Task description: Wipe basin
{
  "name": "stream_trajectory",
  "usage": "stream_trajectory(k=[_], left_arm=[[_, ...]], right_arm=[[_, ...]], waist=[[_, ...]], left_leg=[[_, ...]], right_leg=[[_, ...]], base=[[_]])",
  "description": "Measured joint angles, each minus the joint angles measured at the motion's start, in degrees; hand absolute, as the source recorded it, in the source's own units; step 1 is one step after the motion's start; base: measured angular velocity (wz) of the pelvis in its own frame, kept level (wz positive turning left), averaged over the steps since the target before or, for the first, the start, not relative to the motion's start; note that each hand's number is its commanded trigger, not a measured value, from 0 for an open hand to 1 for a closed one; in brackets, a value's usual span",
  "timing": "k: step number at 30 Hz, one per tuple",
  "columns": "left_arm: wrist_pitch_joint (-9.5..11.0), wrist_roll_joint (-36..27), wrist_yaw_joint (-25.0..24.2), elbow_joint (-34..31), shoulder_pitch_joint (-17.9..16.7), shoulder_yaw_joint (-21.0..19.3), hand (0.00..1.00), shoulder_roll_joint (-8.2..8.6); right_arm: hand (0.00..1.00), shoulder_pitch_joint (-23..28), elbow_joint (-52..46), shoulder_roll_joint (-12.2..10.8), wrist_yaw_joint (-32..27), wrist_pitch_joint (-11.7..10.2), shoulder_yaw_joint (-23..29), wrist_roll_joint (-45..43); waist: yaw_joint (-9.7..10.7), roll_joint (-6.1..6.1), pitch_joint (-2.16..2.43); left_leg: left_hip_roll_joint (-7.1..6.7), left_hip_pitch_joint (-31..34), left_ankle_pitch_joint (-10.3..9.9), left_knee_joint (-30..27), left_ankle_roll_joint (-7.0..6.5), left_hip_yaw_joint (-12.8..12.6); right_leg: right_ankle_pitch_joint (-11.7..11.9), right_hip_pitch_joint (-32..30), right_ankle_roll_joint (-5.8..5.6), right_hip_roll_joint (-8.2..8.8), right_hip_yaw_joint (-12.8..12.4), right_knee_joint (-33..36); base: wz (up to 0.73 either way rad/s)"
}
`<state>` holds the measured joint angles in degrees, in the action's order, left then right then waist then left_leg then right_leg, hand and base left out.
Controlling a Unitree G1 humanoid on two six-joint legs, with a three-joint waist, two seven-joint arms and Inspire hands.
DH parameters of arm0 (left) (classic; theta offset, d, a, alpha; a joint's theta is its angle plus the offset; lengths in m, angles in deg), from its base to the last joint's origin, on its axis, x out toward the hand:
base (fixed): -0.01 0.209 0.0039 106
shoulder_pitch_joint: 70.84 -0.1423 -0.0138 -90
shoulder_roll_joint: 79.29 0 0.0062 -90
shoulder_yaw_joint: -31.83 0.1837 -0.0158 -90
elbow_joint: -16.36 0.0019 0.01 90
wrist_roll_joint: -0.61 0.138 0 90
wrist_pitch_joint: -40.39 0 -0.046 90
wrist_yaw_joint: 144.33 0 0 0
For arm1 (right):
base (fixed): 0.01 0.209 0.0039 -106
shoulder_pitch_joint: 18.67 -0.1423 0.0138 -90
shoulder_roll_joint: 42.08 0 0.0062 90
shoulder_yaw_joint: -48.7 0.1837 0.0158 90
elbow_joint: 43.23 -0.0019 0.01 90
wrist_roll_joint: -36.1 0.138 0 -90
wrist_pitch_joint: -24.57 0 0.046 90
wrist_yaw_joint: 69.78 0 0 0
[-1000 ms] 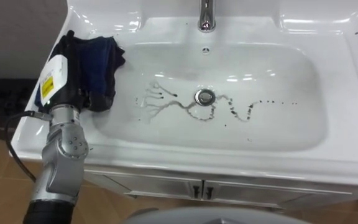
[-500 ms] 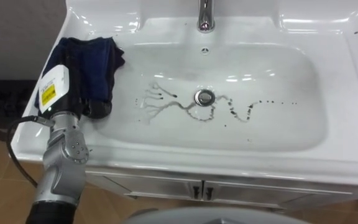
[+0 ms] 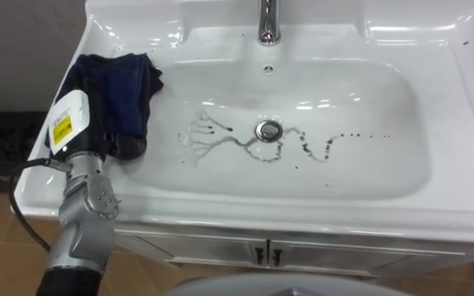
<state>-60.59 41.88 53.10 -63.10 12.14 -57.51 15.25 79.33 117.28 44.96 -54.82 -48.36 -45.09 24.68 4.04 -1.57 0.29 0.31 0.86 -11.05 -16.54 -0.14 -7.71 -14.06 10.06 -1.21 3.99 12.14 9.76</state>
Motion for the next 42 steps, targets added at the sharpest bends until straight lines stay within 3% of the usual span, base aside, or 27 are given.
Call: stream_trajectory(k=[9, 22, 23, 24, 30, 35, 42], left_arm=[[0.03, -0.92, 1.23, 2.01, 0.11, -0.20, 0.00, 1.81], [0.13, -2.99, 0.39, 4.91, 0.35, -0.07, 0.00, 1.87], [0.13, -2.99, 0.39, 5.06, 0.43, -0.07, 0.64, 1.87], [0.13, -2.95, 0.35, 5.27, 0.55, -0.06, 1.00, 1.87], [0.63, -2.67, 0.49, 7.74, 1.55, -0.07, 1.00, 1.94], [0.69, -0.59, 1.12, 8.06, 2.51, -0.34, 1.00, 1.92], [0.67, -0.63, 1.79, 9.37, 4.12, -2.86, 1.00, 1.68]], right_arm=[[0.00, 0.06, -0.24, 0.02, 0.05, 0.57, 0.04, 0.82], [0.00, 0.21, -3.73, 0.09, 0.86, 3.06, 1.10, -0.20], [0.00, 0.21, -3.82, 0.09, 0.84, 3.06, 1.10, -0.20], [0.00, 0.19, -3.92, 0.09, 0.82, 3.06, 1.10, -0.21], [0.00, 0.42, -3.99, 0.08, 0.78, 3.29, 1.25, -0.52], [0.00, 0.51, -4.03, 0.10, 0.85, 5.05, 1.23, -0.78], [0.00, 0.16, -4.07, 0.20, 1.79, 6.04, 1.32, -2.69]], waist=[[-1.40, 0.25, 0.15], [-1.36, 0.60, 0.37], [-1.36, 0.61, 0.38], [-1.37, 0.65, 0.40], [-1.39, 0.68, 0.44], [-1.43, 0.64, 0.51], [-1.58, 0.54, 0.75]], left_leg=[[0.07, -1.30, 0.14, 1.24, 0.18, -0.91], [0.05, -1.56, 0.18, 1.15, 0.25, -0.88], [0.05, -1.57, 0.19, 1.15, 0.25, -0.88], [0.05, -1.62, 0.19, 1.13, 0.25, -0.87], [0.14, -2.57, 0.21, 1.13, 0.29, -0.90], [0.19, -2.77, 0.26, 1.14, 0.36, -0.92], [0.07, -3.67, 0.25, 1.79, 0.36, -0.92]], right_leg=[[-0.04, 0.14, 0.07, 0.02, -1.19, -0.01], [-0.23, 0.15, 0.21, 0.09, -1.21, -0.11], [-0.23, 0.16, 0.21, 0.09, -1.21, -0.10], [-0.23, 0.18, 0.21, 0.09, -1.22, -0.07], [-0.39, 0.94, 0.30, 0.08, -1.42, -0.06], [-0.40, 0.98, 0.34, 0.02, -1.70, 0.06], [-0.40, 1.32, 0.34, 0.00, -2.69, 0.03]], base=[[-0.08], [0.00], [0.00], [0.00], [-0.03], [-0.01], [-0.07]])
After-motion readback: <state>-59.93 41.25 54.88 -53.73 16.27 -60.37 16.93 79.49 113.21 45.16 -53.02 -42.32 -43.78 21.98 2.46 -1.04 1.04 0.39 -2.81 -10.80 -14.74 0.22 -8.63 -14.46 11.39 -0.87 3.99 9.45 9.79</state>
